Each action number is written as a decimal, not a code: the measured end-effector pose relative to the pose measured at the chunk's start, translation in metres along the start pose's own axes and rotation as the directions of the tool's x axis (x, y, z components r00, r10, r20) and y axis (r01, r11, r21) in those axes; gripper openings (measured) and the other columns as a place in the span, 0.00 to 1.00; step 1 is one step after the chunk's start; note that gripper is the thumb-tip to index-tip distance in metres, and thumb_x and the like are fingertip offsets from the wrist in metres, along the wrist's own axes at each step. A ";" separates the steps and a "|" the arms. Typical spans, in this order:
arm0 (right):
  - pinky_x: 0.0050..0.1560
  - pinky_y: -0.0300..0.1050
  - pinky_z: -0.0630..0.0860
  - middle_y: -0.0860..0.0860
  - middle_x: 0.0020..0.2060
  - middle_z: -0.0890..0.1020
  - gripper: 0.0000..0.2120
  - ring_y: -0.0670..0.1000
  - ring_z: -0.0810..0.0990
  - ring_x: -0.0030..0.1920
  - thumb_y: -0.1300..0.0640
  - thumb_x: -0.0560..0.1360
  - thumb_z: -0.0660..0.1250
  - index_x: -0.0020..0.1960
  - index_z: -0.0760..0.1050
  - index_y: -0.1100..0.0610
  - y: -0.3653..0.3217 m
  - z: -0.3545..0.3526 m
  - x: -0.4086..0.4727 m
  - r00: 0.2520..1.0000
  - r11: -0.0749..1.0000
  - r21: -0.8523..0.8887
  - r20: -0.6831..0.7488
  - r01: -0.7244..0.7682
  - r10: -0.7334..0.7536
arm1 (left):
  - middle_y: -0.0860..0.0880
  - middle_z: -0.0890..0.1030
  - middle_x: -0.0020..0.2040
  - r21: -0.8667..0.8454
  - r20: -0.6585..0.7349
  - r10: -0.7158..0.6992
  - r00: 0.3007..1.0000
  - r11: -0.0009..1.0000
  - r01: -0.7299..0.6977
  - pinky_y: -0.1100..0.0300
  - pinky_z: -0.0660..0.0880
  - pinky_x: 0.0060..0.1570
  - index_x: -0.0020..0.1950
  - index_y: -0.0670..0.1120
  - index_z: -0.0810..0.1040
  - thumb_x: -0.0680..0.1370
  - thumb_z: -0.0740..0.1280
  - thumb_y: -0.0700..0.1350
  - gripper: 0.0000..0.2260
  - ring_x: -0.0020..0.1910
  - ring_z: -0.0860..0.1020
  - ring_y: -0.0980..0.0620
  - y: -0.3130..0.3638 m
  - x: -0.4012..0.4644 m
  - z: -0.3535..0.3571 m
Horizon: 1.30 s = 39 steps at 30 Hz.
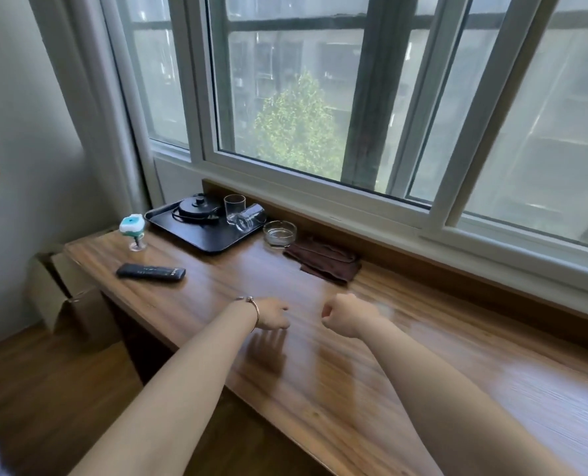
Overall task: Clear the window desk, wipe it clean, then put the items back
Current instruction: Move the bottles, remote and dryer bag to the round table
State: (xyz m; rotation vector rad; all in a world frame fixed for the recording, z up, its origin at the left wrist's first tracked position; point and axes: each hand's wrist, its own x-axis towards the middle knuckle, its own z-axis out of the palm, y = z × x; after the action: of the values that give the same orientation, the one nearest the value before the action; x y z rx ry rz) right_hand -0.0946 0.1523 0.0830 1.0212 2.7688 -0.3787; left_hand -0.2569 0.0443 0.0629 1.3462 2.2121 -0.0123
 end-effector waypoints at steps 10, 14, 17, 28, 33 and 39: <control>0.49 0.47 0.78 0.47 0.51 0.81 0.10 0.52 0.80 0.54 0.53 0.76 0.61 0.51 0.81 0.48 -0.055 -0.009 0.113 0.994 0.971 0.217 -0.061 0.100 -0.089 | 0.44 0.56 0.78 -0.063 -0.148 -0.047 0.988 0.997 0.038 0.53 0.57 0.73 0.79 0.47 0.53 0.80 0.62 0.52 0.31 0.76 0.57 0.43 -0.080 0.039 -0.046; 0.49 0.49 0.81 0.49 0.48 0.84 0.09 0.52 0.82 0.49 0.53 0.75 0.62 0.49 0.81 0.47 -0.094 -0.012 0.168 0.989 0.929 0.340 -0.078 0.143 -0.124 | 0.46 0.55 0.78 -0.146 -0.202 -0.078 0.976 0.988 0.049 0.55 0.55 0.74 0.79 0.47 0.53 0.79 0.62 0.50 0.30 0.77 0.54 0.45 -0.123 0.053 -0.068; 0.48 0.45 0.78 0.46 0.46 0.83 0.09 0.51 0.82 0.50 0.55 0.75 0.64 0.48 0.82 0.47 -0.129 -0.005 0.202 0.973 0.896 0.381 -0.126 0.229 -0.195 | 0.48 0.58 0.78 -0.196 -0.314 -0.080 0.946 0.980 0.018 0.57 0.54 0.74 0.78 0.47 0.56 0.79 0.63 0.47 0.29 0.76 0.55 0.48 -0.161 0.058 -0.088; 0.58 0.47 0.75 0.43 0.57 0.78 0.20 0.45 0.74 0.59 0.40 0.67 0.72 0.58 0.76 0.40 -0.261 0.041 0.247 0.894 0.785 0.445 -0.099 0.432 -0.436 | 0.47 0.62 0.76 -0.222 -0.692 -0.301 0.656 0.954 0.204 0.52 0.54 0.74 0.76 0.52 0.60 0.72 0.72 0.55 0.36 0.75 0.57 0.46 -0.320 0.029 -0.134; 0.59 0.48 0.74 0.45 0.56 0.72 0.31 0.46 0.71 0.60 0.34 0.60 0.74 0.62 0.73 0.36 -0.301 0.057 0.251 0.905 0.809 0.437 -0.029 0.394 -0.425 | 0.47 0.58 0.77 -0.336 -0.659 -0.369 0.656 0.924 0.183 0.53 0.54 0.72 0.76 0.57 0.59 0.69 0.74 0.57 0.39 0.74 0.55 0.43 -0.363 0.036 -0.135; 0.63 0.50 0.72 0.46 0.60 0.78 0.32 0.49 0.70 0.63 0.43 0.64 0.77 0.66 0.72 0.41 -0.330 0.074 0.253 0.956 0.843 0.457 -0.056 0.282 -0.290 | 0.45 0.56 0.76 -0.416 -0.592 -0.262 0.762 0.909 -0.011 0.50 0.58 0.73 0.76 0.59 0.59 0.71 0.74 0.54 0.37 0.75 0.56 0.43 -0.395 0.066 -0.137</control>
State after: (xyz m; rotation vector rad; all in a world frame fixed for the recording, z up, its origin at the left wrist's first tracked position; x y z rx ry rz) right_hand -0.4963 0.0431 0.0105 0.6618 2.8843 -1.1296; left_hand -0.6670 -0.0609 0.0453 1.0475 2.6460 0.9376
